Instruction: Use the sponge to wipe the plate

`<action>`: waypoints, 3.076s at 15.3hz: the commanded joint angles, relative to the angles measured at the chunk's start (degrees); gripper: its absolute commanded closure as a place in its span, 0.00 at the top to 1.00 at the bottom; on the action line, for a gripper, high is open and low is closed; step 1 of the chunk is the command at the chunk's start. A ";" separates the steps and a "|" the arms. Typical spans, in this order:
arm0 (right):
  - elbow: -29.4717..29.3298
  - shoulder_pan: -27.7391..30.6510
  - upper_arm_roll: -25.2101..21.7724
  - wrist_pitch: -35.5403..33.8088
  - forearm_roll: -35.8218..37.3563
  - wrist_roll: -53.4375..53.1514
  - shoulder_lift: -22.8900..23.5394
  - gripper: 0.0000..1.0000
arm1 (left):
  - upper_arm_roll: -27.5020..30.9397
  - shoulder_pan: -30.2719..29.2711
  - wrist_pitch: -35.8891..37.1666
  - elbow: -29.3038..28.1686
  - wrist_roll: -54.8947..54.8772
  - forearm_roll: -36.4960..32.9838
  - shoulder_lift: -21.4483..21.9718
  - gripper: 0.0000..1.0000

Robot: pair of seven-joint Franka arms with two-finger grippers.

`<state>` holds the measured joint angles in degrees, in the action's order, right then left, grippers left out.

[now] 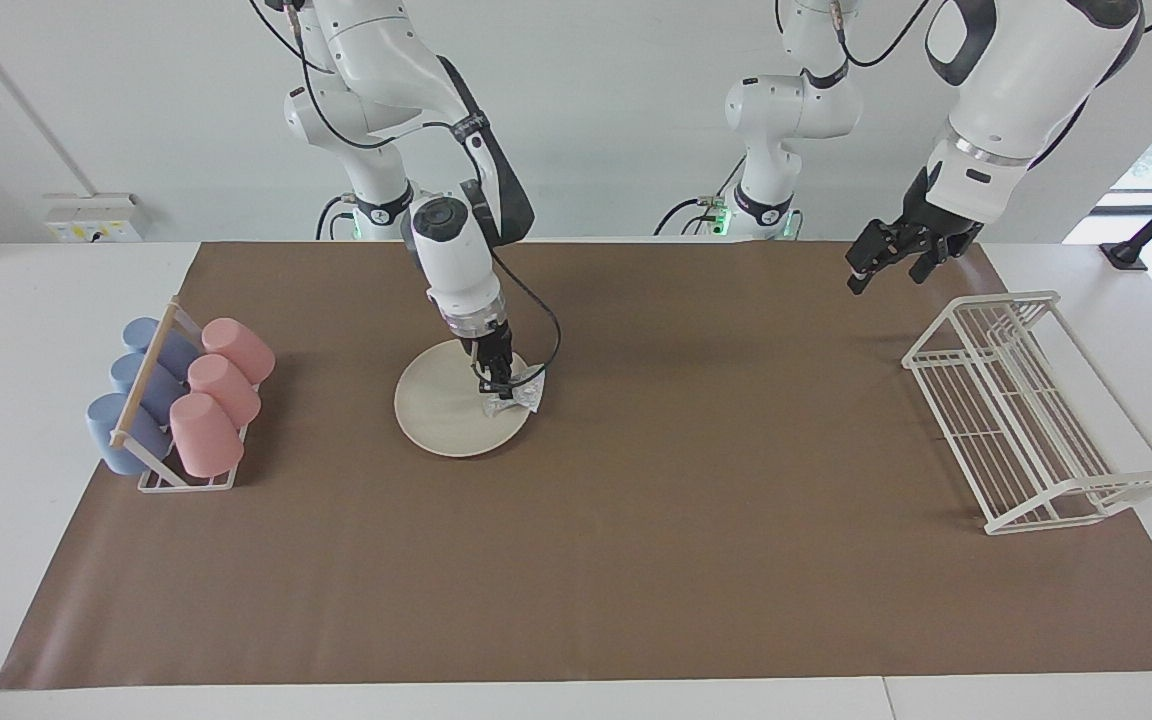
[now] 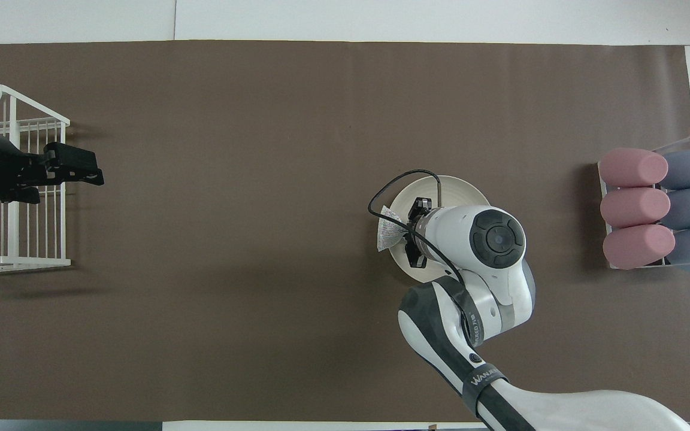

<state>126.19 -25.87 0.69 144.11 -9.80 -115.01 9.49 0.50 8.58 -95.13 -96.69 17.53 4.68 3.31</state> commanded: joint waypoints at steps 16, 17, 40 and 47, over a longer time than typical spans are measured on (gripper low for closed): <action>-37.33 -14.74 0.63 -42.34 7.43 -26.85 -1.05 0.00 | 0.64 -1.20 -7.53 -18.08 -13.70 36.51 6.97 1.00; -37.33 -14.91 0.63 -42.25 7.43 -26.85 -1.32 0.00 | 0.73 -1.63 -7.44 -19.22 -16.45 38.98 6.97 1.00; -36.98 -15.44 0.54 -42.16 7.87 -26.85 -1.58 0.00 | 0.46 5.92 3.46 -25.47 -40.38 71.52 -0.59 0.59; -36.98 -15.44 0.45 -42.16 7.87 -26.85 -1.58 0.00 | 0.64 5.48 6.36 -24.33 -39.50 70.82 -0.76 0.00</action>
<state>90.06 -41.64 0.95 102.99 -2.90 -140.98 7.54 0.73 13.90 -90.56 -121.85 -22.32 75.51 3.07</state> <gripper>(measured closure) 0.899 0.815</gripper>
